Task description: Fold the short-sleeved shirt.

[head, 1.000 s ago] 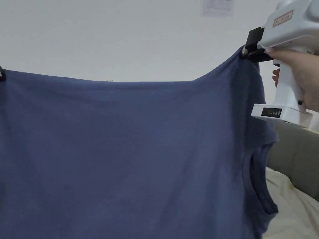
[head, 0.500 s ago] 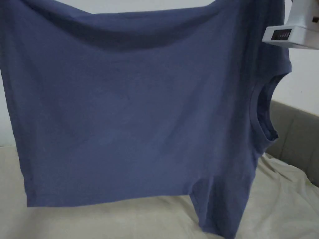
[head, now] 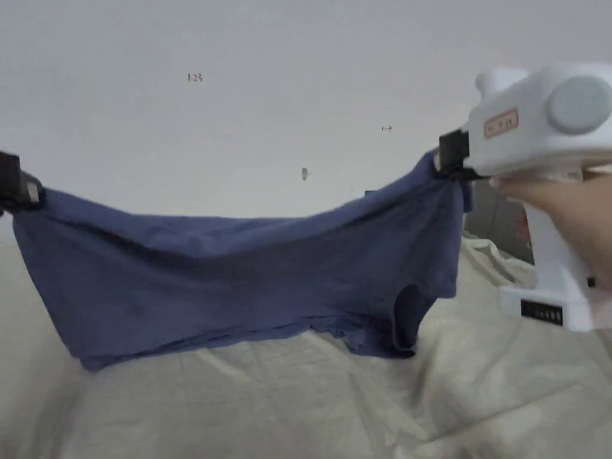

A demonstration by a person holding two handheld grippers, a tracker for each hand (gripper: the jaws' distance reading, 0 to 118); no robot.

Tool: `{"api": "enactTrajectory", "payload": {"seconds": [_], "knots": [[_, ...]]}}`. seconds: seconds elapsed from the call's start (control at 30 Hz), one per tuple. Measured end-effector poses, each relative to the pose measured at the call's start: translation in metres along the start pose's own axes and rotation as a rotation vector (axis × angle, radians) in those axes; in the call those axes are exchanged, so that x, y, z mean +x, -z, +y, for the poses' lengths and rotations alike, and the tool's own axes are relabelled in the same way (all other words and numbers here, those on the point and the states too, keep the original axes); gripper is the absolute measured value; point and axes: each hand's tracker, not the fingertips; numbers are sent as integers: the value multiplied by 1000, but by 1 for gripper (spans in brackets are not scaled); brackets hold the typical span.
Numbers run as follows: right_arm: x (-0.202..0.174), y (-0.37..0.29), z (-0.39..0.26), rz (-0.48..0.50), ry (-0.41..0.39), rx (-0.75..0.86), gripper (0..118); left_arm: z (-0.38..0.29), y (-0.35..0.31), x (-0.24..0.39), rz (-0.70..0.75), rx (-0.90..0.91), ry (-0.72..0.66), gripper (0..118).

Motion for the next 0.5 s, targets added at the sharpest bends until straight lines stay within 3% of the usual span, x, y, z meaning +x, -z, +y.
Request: {"api": "enactTrajectory", "payload": {"seconds": [0.03, 0.1, 0.23, 0.5], "knots": [[2, 3, -30, 81, 59, -60, 0, -26, 4, -6, 9, -56, -19, 6], [1, 4, -84, 91, 121, -198, 0, -74, 7, -17, 8, -149, -17, 6], [-4, -29, -175, 113, 46, -302, 0, -166, -18, -27, 7, -210, 31, 6], [10, -139, -246, 156, 55, -345, 0, -259, -111, -31, -25, -257, 90, 6]]}}
